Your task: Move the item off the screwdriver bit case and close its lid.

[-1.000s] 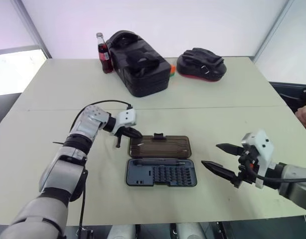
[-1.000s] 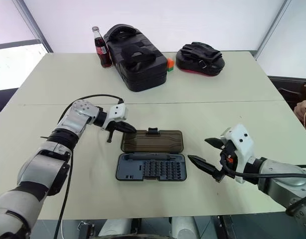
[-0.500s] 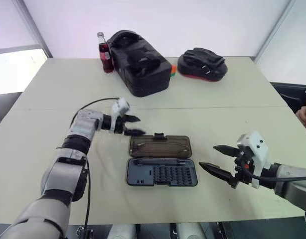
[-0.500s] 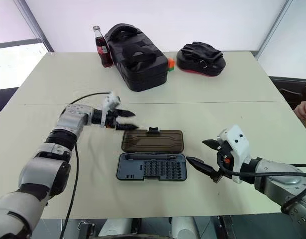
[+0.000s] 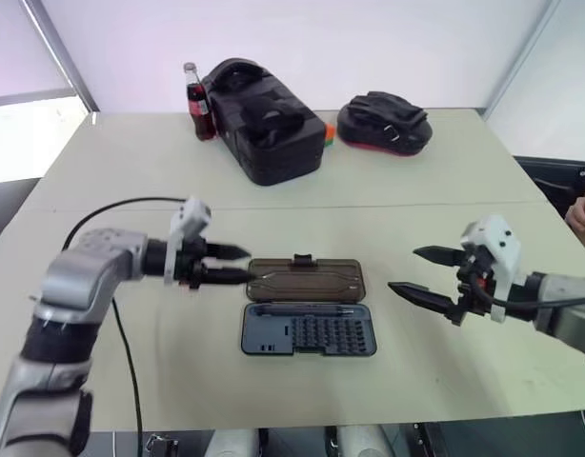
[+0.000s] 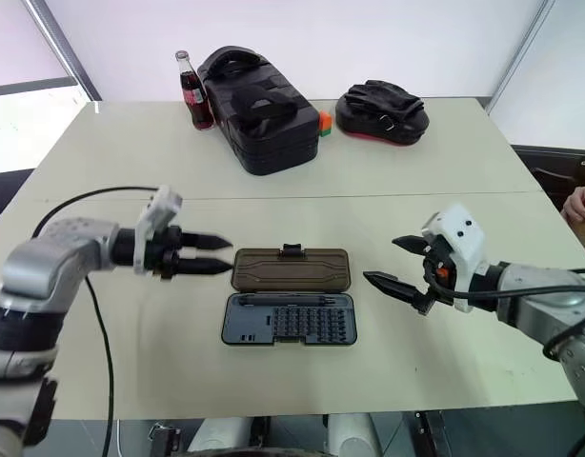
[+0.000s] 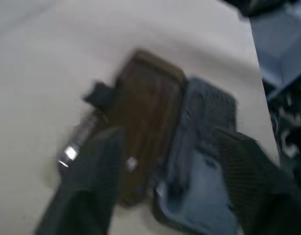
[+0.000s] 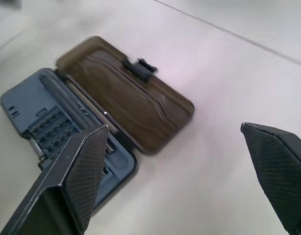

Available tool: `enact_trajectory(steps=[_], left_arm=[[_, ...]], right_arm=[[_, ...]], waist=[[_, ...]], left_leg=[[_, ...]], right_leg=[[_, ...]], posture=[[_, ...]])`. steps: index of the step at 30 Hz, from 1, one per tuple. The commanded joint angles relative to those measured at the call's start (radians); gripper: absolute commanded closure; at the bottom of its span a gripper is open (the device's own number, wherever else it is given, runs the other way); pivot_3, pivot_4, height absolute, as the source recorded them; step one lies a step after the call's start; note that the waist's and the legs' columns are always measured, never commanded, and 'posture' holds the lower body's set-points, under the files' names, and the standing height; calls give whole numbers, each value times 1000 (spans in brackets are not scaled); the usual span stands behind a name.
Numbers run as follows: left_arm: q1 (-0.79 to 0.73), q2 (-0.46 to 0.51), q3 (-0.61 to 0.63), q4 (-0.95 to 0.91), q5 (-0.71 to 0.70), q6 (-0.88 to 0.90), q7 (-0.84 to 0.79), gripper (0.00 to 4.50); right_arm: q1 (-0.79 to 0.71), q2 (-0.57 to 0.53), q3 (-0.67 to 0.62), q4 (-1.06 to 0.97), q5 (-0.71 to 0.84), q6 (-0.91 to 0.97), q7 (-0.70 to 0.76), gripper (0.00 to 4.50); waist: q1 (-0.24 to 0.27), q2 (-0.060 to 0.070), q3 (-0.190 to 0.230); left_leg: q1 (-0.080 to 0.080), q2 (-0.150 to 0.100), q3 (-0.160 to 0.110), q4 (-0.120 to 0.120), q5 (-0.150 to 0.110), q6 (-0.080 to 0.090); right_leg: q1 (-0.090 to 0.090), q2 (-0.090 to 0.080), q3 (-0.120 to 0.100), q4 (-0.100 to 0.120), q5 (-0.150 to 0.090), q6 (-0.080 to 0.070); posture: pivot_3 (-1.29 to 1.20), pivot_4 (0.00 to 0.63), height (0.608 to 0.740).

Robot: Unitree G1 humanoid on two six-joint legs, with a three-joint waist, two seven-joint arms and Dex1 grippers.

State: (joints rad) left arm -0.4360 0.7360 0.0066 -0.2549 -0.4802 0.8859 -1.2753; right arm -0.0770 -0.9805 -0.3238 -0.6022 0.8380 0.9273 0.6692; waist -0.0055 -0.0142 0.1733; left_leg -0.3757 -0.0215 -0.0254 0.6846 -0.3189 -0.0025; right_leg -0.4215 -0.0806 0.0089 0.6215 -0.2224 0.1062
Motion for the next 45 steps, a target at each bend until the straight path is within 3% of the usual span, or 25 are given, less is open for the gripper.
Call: enact_trajectory(steps=[1, 3, 9, 21, 30, 40, 42, 45], left_arm=[[58, 17, -11, -171, -39, 0, 57, 3628], [104, 36, -48, -215, -12, -39, 74, 4449], [187, 81, -178, -227, 105, -173, 124, 4449], [242, 65, -386, -132, 320, -341, 224, 4449], [248, 27, -403, -161, 307, -284, 282, 4449], [257, 72, -391, -199, 289, -248, 287, 4449], [259, 65, -381, -201, 285, -241, 299, 4500], [264, 58, -371, -196, 280, -238, 312, 4500]], right_arm=[[-71, -26, 54, 29, -42, -35, 41, 0], [-123, -35, 117, 59, -81, -38, 52, 0], [-275, -41, 357, 171, -283, -93, 94, 0], [-522, 104, 614, 443, -538, -162, 162, 0], [-743, 260, 766, 804, -721, -306, 298, 0], [-786, 334, 827, 959, -795, -429, 524, 0], [-791, 356, 827, 1007, -809, -446, 540, 531], [-800, 385, 828, 1077, -829, -489, 566, 1821]], waist=[[1, 0, 0], [-2, 0, 0], [-7, 0, 0], [-6, 2, -1], [-6, 4, -2], [-13, 5, -3], [-14, 6, -3], [-15, 6, -4]], left_leg=[[0, 0, 0, 0, 0, 0], [0, 0, 1, 0, 0, 0], [1, 0, 1, 0, 0, 0], [2, -1, 2, 0, 0, 0], [3, -1, 2, 0, 0, 0], [4, -1, 1, -1, 0, 0], [5, 0, 1, -1, 0, 0], [7, 0, 1, -1, 0, 0]], right_leg=[[0, 0, 0, -1, 0, 0], [1, 0, 0, -1, 0, 0], [0, 0, 0, -1, -2, -3], [2, 0, 0, -3, -2, -3], [3, 0, 0, -2, -1, -3], [3, 0, 0, -2, -1, -2], [4, 1, 0, -1, -1, -2], [6, 1, 0, -1, -1, -3]], posture=[[0, 150, 740], [0, 150, 740], [0, 150, 740], [0, 150, 740], [0, 150, 740], [0, 150, 740], [0, 150, 740], [0, 150, 740]])
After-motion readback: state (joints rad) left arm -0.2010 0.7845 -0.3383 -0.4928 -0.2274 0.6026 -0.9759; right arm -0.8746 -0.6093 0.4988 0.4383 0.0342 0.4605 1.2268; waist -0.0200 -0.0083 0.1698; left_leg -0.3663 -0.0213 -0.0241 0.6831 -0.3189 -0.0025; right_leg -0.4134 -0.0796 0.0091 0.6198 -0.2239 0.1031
